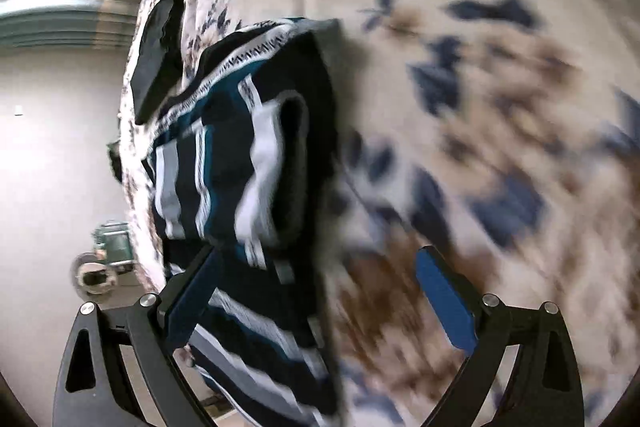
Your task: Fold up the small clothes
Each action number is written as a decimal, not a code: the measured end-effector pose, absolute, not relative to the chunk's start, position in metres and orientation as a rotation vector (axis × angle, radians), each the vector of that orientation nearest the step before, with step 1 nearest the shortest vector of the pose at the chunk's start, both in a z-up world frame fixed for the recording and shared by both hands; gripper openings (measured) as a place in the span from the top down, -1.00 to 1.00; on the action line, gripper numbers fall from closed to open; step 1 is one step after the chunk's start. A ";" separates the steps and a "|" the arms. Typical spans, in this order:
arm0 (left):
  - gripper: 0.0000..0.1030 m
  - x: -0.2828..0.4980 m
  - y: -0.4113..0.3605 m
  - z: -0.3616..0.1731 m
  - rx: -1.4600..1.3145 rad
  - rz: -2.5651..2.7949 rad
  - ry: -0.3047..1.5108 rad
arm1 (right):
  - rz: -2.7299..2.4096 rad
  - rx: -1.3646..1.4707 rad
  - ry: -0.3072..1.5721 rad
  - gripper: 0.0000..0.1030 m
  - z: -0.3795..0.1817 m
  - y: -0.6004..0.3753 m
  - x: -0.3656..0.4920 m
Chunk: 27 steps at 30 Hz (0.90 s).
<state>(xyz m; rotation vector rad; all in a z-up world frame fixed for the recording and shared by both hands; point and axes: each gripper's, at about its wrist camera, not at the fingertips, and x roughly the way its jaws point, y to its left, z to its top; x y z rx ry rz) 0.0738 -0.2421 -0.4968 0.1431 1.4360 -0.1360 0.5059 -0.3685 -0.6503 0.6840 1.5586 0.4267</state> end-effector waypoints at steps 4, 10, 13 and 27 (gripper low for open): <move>0.88 0.069 -0.230 -0.478 0.123 -0.142 1.407 | 0.435 0.721 1.596 -0.92 -0.693 -0.339 0.547; 0.88 0.054 -0.213 -0.459 0.080 -0.126 1.377 | 0.438 0.806 1.547 0.42 -0.698 -0.320 0.566; 0.88 0.055 -0.200 -0.449 0.068 -0.107 1.354 | 0.428 0.743 1.563 0.61 -0.694 -0.302 0.571; 0.89 0.051 -0.043 -0.399 -0.194 0.131 1.298 | 0.319 0.516 1.580 0.66 -0.559 -0.186 0.597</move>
